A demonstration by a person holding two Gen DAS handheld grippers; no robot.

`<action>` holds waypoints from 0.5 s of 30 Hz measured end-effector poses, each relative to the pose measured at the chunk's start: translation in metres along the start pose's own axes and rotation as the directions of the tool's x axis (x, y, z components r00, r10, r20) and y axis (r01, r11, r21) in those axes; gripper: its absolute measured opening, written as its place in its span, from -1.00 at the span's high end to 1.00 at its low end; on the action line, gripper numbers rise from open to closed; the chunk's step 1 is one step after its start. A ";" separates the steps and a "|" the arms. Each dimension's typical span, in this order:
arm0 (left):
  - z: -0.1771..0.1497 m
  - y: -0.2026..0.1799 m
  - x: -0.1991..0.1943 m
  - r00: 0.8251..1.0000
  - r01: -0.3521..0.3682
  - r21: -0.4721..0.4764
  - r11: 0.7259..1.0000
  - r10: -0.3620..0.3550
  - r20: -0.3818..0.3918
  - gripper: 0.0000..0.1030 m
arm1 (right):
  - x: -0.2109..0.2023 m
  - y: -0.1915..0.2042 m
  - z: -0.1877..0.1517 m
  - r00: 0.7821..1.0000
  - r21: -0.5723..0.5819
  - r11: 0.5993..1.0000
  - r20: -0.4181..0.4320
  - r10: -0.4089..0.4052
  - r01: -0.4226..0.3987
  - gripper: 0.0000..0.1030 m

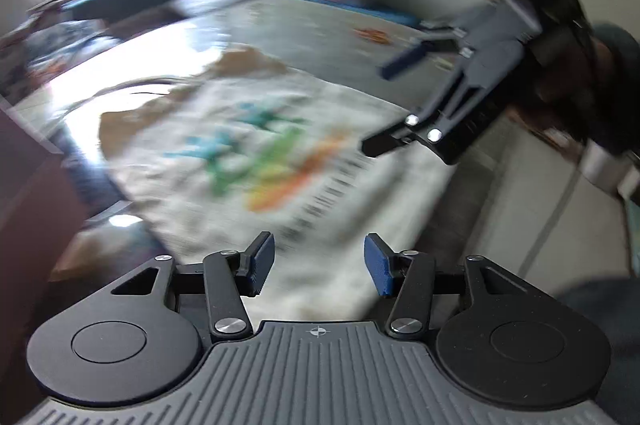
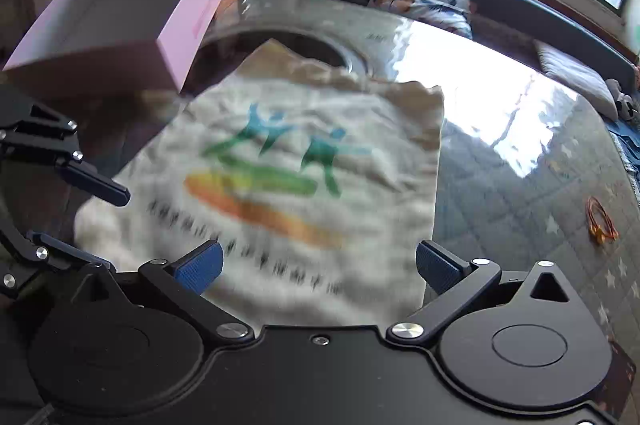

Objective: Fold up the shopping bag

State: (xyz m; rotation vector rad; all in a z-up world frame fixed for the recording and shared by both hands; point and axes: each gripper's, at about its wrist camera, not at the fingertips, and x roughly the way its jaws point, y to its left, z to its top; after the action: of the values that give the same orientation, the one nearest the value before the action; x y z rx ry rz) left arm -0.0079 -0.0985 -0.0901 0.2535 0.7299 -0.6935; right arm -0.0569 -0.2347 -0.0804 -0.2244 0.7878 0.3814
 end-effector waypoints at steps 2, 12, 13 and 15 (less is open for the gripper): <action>0.005 0.007 0.009 0.998 -0.061 -0.043 0.997 0.061 0.000 0.20 | 0.012 -0.001 0.010 0.999 0.005 1.000 0.018 -0.030 0.030 -1.00; 0.031 0.033 0.047 0.979 -0.199 -0.129 0.971 0.202 0.006 0.55 | 0.061 -0.009 0.029 0.989 0.057 0.988 0.007 -0.146 0.146 -1.00; 0.033 0.035 0.051 0.978 -0.205 -0.138 0.969 0.208 0.007 0.58 | 0.064 -0.010 0.028 0.989 0.060 0.987 0.004 -0.147 0.147 -1.00; 0.036 0.036 0.057 0.977 -0.208 -0.148 0.967 0.211 0.007 0.63 | 0.068 -0.011 0.027 0.990 0.070 0.988 -0.001 -0.138 0.138 -1.00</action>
State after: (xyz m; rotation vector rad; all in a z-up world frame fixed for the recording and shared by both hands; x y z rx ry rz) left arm 0.0658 -0.1154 -0.1040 0.1843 0.7172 -0.4385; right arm 0.0093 -0.2185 -0.1105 -0.2111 0.7761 0.2231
